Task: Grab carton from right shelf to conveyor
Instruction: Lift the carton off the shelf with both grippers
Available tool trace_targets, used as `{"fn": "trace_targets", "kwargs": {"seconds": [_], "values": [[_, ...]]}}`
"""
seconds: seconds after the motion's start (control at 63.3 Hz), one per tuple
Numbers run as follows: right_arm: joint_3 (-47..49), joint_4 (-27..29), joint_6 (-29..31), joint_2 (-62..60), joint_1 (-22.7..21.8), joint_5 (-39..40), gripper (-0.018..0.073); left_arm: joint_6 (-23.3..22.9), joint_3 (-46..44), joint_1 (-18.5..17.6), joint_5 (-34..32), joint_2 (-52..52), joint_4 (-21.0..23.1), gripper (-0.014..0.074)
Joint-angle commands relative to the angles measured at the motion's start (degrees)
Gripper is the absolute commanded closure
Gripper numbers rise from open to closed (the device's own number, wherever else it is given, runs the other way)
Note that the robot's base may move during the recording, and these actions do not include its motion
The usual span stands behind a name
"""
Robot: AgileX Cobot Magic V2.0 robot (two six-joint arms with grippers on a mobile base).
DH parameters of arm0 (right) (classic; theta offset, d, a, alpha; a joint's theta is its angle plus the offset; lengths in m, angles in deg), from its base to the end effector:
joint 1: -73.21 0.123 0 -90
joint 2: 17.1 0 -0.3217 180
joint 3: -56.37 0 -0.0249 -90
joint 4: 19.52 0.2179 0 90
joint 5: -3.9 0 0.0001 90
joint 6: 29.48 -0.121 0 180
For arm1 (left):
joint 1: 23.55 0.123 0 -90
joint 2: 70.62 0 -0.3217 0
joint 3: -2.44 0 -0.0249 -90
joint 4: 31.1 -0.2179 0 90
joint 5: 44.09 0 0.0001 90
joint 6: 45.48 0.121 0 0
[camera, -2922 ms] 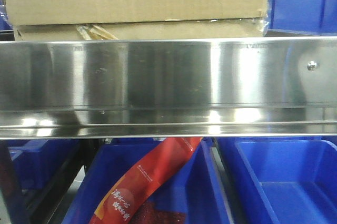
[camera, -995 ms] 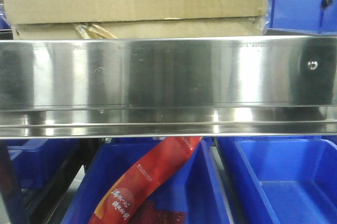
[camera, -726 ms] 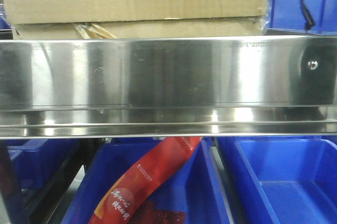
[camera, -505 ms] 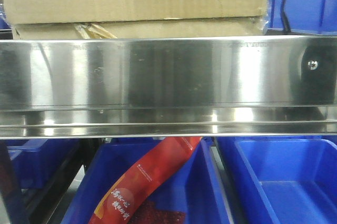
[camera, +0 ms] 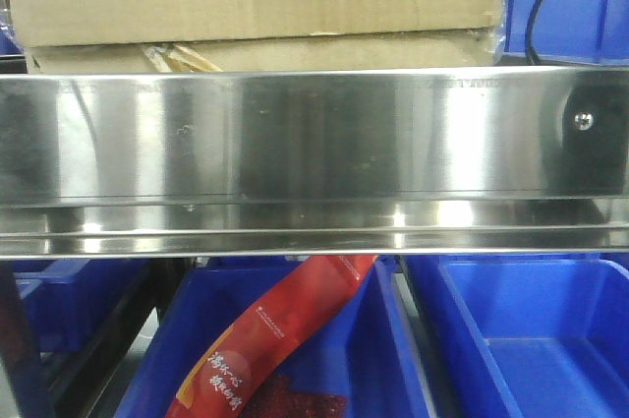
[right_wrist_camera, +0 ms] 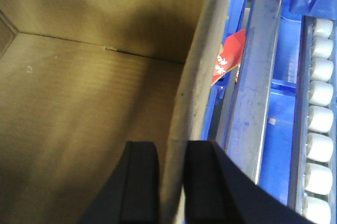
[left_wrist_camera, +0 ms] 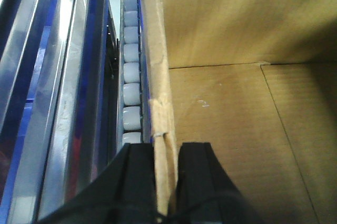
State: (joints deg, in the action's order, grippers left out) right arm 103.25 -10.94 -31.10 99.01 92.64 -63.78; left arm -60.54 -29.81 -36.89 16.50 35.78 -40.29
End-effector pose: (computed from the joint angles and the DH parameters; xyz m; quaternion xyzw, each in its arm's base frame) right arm 0.3892 0.1550 0.4252 -0.1426 0.9165 0.1404 0.3464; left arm 0.3728 -0.0711 0.4311 -0.0044 0.9201 -0.0170 0.3913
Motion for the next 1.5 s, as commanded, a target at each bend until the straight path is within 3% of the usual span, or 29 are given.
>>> {"fn": "trace_targets", "kwargs": {"seconds": [0.0,0.174,0.332,0.49,0.711,0.963,1.169,1.485], "values": [[0.5,-1.1,0.0,-1.1,-0.4,-0.8,0.0629,0.0,-0.8,0.0,2.3,-0.4,-0.8,0.0605],[0.5,-1.3,0.0,-5.5,-0.4,-1.6,0.0629,0.0,-7.2,0.0,9.4,-0.7,-1.5,0.0605],[0.5,-1.3,0.0,-10.9,-0.4,-2.3,0.0629,0.0,-13.6,-0.3,9.4,-2.8,-1.5,0.0605],[0.5,-2.7,0.0,-16.1,-0.4,-2.3,0.0629,0.0,-13.9,-2.2,9.4,-7.9,-1.5,0.0605],[-3.9,-3.3,0.0,-24.2,-0.4,-2.3,0.0629,0.0,-6.7,-7.3,9.4,-14.9,-1.8,0.0605],[-18.0,-3.3,0.0,-34.4,-0.4,-2.3,0.0629,-1.1,3.2,-11.5,9.4,-22.6,-1.8,0.0605],[-27.8,-3.3,0.0,-39.5,-0.4,-2.3,0.0629,-1.7,9.6,-11.6,9.4,-25.9,-2.3,0.0605],[-29.0,-3.3,0.0,-39.8,-0.4,-2.3,0.0629,-1.7,10.3,-11.6,9.4,-26.0,-2.5,0.0605]]}}
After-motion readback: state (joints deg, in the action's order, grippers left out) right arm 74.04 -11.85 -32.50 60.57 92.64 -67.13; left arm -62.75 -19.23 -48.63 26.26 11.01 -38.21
